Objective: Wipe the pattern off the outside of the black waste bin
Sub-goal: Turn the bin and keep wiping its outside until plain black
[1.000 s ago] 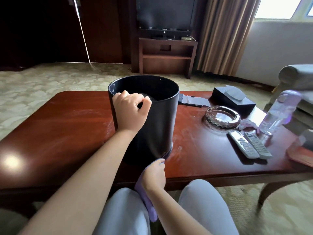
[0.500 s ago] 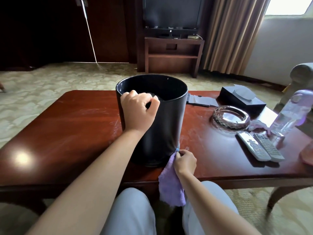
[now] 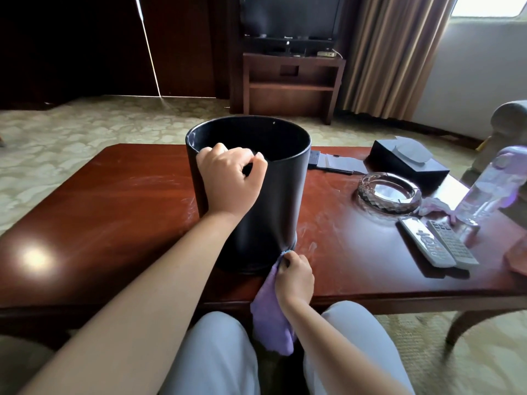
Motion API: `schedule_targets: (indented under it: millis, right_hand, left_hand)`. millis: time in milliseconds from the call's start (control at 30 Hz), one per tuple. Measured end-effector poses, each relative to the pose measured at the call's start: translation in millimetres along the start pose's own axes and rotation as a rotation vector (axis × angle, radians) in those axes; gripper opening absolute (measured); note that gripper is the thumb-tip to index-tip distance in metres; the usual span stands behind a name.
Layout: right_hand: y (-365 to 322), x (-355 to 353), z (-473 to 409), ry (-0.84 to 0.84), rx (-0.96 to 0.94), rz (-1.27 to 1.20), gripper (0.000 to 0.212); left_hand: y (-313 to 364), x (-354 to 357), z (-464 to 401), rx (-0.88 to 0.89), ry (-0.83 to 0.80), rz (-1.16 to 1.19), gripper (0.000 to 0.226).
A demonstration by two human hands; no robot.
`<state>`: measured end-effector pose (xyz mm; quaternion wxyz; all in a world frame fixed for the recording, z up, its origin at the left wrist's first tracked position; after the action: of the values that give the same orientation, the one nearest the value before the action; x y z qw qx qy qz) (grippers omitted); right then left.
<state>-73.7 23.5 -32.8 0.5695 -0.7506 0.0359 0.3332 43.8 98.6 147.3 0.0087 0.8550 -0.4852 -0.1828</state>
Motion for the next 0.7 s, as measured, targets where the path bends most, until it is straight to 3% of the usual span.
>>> schedule_targets:
  millis: [200, 333, 400, 467, 567, 700]
  right_hand:
    - [2.8, -11.5, -34.4, -0.074, -0.092, 0.163, 0.015]
    - [1.2, -6.5, -12.3, -0.089, -0.244, 0.291, 0.02]
    - [-0.3, 0.4, 2.3, -0.117, -0.215, 0.274, 0.02]
    - [-7.3, 5.9, 15.1, -0.097, -0.222, 0.252, 0.007]
    - [-17.1, 21.5, 30.6, -0.2, -0.274, 0.34, 0.026]
    - [-22.2, 35.0, 40.2, -0.216, -0.503, 0.362, 0.015]
  left_hand:
    - [0.7, -0.8, 0.4, 0.014, 0.006, -0.007, 0.04]
    - [0.6, -1.0, 0.6, 0.012, 0.005, -0.016, 0.04]
    - [0.9, -1.1, 0.5, 0.015, 0.004, -0.019, 0.04]
    - [1.4, -1.8, 0.5, 0.019, 0.001, -0.018, 0.04]
    - [1.1, -2.4, -0.1, 0.025, -0.011, -0.016, 0.041]
    - [0.4, -2.8, -0.4, 0.026, -0.018, -0.009, 0.042]
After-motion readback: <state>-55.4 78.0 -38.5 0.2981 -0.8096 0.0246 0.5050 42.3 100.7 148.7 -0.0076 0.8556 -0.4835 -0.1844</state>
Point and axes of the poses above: each hand's wrist, its own z-axis away from the middle knuckle, its own x-axis out of the palm, y = z × x, the point moved 3 cm from there along -z, towards the middle knuckle, and after that the axes turned 12 degrees about -z, right-handed, at the moved point
